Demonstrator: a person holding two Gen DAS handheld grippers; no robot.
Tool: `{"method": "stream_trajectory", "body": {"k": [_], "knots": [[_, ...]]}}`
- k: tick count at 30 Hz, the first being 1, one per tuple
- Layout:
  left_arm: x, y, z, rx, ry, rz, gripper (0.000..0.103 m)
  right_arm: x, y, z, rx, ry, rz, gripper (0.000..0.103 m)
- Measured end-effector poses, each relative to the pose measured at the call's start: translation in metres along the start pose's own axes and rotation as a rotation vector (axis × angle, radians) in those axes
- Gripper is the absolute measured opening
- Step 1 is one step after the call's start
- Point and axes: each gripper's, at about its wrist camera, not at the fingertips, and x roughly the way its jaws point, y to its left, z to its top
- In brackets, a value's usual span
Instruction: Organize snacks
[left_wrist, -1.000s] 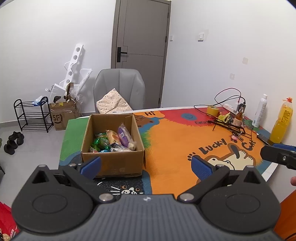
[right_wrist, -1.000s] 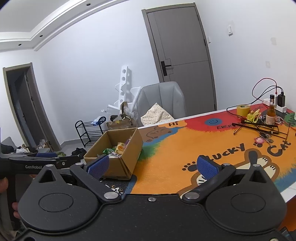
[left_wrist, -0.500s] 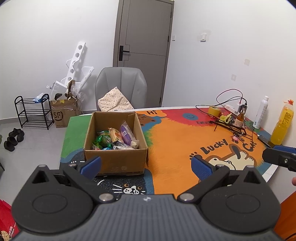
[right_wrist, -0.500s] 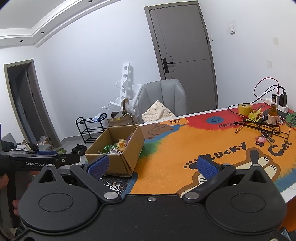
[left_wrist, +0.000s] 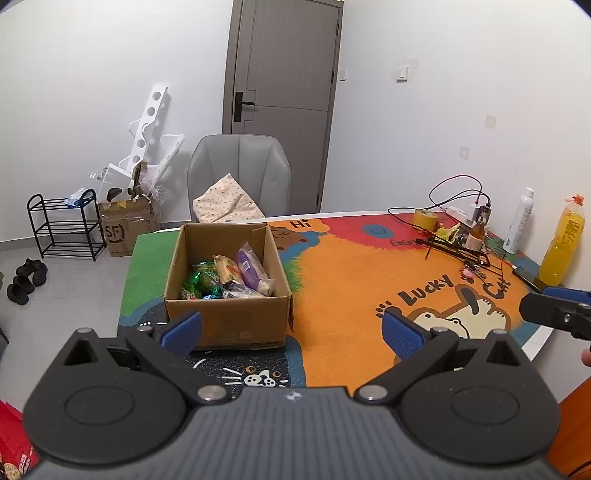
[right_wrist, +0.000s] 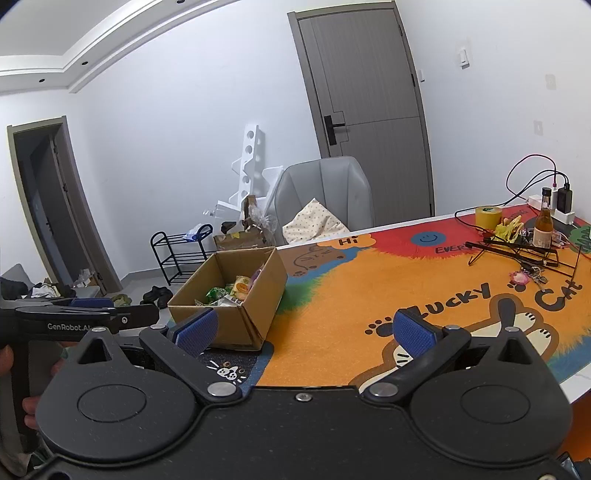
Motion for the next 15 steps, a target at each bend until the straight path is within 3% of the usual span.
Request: {"method": "stream_trajectory", "body": {"k": [15], "knots": [[0.0007,-0.0022,0.0005,0.009,0.000,-0.005,0.103,-0.0001,0.0003,0.0004,-0.001,0.002,-0.001,0.103]]}}
